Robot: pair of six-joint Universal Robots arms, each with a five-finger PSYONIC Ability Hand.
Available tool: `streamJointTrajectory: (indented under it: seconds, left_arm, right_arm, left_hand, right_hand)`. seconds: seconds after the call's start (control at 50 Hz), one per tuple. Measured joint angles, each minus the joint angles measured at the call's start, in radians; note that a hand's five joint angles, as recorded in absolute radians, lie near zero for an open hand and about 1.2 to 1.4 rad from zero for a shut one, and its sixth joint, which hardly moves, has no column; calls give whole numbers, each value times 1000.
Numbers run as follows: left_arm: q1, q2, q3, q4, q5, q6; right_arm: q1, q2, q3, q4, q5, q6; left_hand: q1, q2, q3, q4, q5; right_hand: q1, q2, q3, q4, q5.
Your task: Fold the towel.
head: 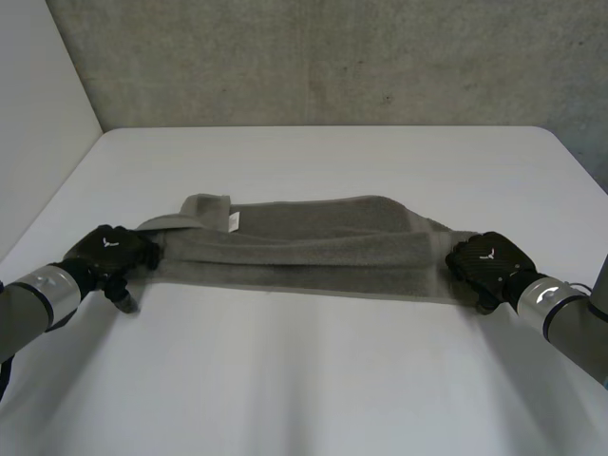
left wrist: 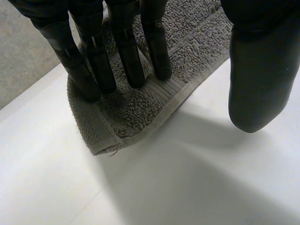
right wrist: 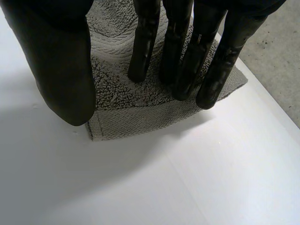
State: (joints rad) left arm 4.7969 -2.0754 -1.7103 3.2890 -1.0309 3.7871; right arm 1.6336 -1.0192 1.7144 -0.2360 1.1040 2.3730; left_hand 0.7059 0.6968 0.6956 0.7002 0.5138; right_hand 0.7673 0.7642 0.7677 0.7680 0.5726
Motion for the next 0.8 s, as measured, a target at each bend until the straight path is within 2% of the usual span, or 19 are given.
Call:
streamJointTrajectory:
  seconds: [0.22, 0.34, 0.62, 0.8]
  left_arm:
    - [0, 2, -3, 1, 0, 0]
    - [-1, 5, -6, 1, 1, 0]
    - [-8, 9, -12, 1, 2, 0]
    - [-8, 10, -14, 1, 2, 0]
  right_arm:
    - [0, 16, -5, -21, 7, 0]
    - [0, 19, -12, -22, 8, 1]
    - [0, 19, -24, -22, 10, 2]
    - [1, 28, -43, -22, 13, 7]
  left_hand:
    - [-1, 0, 0, 0, 0]
    - [-1, 0, 0, 0, 0]
    - [-2, 0, 0, 0, 0]
    - [-3, 0, 0, 0, 0]
  right_hand:
    - [44, 36, 42, 43, 13]
    - [203, 196, 194, 195, 128]
    - [216, 211, 205, 205, 128]
    - [215, 211, 205, 205, 209]
